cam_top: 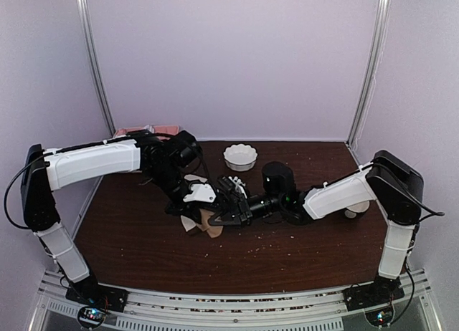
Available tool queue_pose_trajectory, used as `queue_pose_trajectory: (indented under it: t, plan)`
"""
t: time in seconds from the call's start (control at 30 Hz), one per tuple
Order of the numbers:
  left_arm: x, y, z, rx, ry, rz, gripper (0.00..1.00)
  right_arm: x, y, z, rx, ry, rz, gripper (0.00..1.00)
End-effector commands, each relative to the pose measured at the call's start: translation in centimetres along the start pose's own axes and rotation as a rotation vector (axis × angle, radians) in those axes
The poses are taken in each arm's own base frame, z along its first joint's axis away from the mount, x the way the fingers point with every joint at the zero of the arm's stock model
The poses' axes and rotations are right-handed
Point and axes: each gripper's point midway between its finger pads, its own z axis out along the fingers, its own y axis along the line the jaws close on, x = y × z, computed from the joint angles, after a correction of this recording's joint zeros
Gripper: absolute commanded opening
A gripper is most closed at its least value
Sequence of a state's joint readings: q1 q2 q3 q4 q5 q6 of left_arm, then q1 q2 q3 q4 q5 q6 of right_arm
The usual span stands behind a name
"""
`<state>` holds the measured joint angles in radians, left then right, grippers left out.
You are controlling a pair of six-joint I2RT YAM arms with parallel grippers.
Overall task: Roll the socks
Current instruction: Roll the sock.
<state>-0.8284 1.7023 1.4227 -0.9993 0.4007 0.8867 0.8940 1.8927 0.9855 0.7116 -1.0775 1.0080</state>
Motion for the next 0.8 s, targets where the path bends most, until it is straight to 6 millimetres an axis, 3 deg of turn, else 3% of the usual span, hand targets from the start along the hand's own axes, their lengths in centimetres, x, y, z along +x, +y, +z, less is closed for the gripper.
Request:
queue_pose_trajectory:
  t: [0.0,0.17,0.33,0.5,0.6,0.67,0.7,0.73,0.77]
  plan:
    - [-1.2,-0.6,0.2,0.069,-0.039,-0.016,0.0,-0.6,0.6,-0.3,-0.012,-0.042,-0.06,0.97]
    - [-2.0,-1.2,0.1,0.122,-0.1,-0.114,0.0,-1.3,0.6,-1.9,0.114,-0.111,-0.213,1.0]
    - [-3.6,-1.0,-1.8,0.206,-0.209,-0.245,0.0,-1.2,-2.4,-6.3,0.524,-0.16,-0.398,1.0]
    - [-4.8,-0.4,-3.9,0.269,-0.301,-0.324,0.0,-1.6,-2.7,-13.9,0.917,-0.312,-0.551,1.0]
    - [-5.4,-0.3,-4.6,0.296,-0.328,-0.347,0.0,-2.4,-0.8,-20.1,1.154,-0.494,-0.595,1.0]
    - [-5.8,-0.2,-4.9,0.306,-0.343,-0.357,0.0,-2.6,0.0,-26.3,1.313,-0.833,-0.408,1.0]
    - [-5.9,-0.2,-5.0,0.31,-0.35,-0.36,0.0,-1.3,-0.3,-30.0,1.381,-1.02,-0.248,1.0]
    - [-6.1,-0.2,-5.1,0.314,-0.357,-0.363,0.0,-0.6,-0.6,-31.0,1.378,-1.035,-0.247,1.0]
    - [-6.2,0.0,-5.1,0.314,-0.359,-0.368,0.0,-1.3,0.6,-30.1,1.255,-1.05,-0.339,1.0]
